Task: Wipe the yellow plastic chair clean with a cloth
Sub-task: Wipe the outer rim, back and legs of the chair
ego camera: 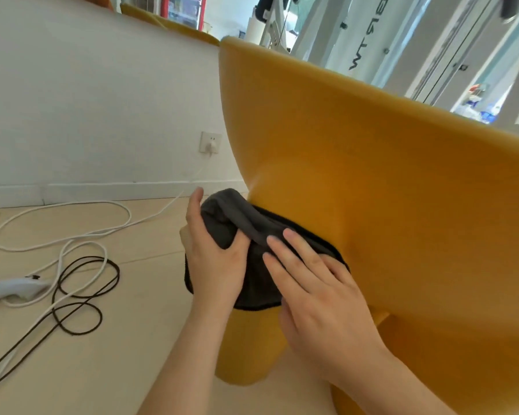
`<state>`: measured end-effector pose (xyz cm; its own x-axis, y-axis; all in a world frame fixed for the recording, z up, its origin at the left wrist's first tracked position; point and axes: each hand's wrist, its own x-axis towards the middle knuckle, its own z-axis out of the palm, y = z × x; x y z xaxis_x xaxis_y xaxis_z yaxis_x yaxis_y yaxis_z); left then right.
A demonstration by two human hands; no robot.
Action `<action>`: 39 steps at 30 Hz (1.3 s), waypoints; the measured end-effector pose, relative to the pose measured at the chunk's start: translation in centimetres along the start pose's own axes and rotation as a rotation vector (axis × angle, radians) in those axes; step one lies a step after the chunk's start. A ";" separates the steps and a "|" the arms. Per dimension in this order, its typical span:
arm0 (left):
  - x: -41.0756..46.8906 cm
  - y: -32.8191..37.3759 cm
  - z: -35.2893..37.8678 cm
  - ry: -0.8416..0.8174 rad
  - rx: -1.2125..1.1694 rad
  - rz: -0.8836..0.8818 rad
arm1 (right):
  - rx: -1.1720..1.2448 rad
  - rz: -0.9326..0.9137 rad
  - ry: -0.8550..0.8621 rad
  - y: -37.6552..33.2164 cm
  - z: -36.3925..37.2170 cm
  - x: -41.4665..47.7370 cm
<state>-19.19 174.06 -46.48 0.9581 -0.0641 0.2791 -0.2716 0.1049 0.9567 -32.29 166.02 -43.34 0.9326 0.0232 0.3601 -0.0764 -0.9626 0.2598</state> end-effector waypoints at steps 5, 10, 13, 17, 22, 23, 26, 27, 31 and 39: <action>-0.8 2.9 1.7 -0.041 0.109 0.396 | 0.149 0.189 0.102 0.5 0.7 -4.0; 0.6 2.3 1.9 -0.133 -0.017 0.363 | 0.323 0.227 0.125 0.5 -0.2 -4.1; -0.3 1.3 2.0 -0.148 -0.012 0.343 | 0.505 0.272 0.130 0.5 0.0 -4.7; -6.1 1.4 2.8 -0.075 0.305 0.536 | 1.073 0.592 0.172 -0.4 -1.0 -5.9; -9.7 2.1 5.1 -0.224 0.375 0.797 | 1.947 0.933 0.186 0.4 -2.0 -7.3; -10.1 2.5 5.0 -0.268 0.351 0.764 | 2.065 0.958 0.210 0.7 -2.3 -7.3; -10.5 4.0 3.7 -0.391 0.265 0.622 | 2.223 0.938 0.239 1.1 -3.1 -7.1; -10.7 4.6 3.1 -0.433 0.224 0.556 | 2.230 0.919 0.230 1.0 -3.4 -7.0; -12.7 8.1 1.2 -0.814 0.124 0.203 | 2.150 0.871 0.260 0.3 -4.2 -7.5; -13.9 19.1 0.0 -0.409 0.689 1.058 | 1.662 1.170 0.920 4.8 -6.6 -13.9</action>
<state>-37.68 176.93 -32.10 0.1942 -0.5685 0.7994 -0.9714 -0.2249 0.0761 -47.98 162.87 -41.19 0.3011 -0.9514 0.0646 0.4322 0.0758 -0.8986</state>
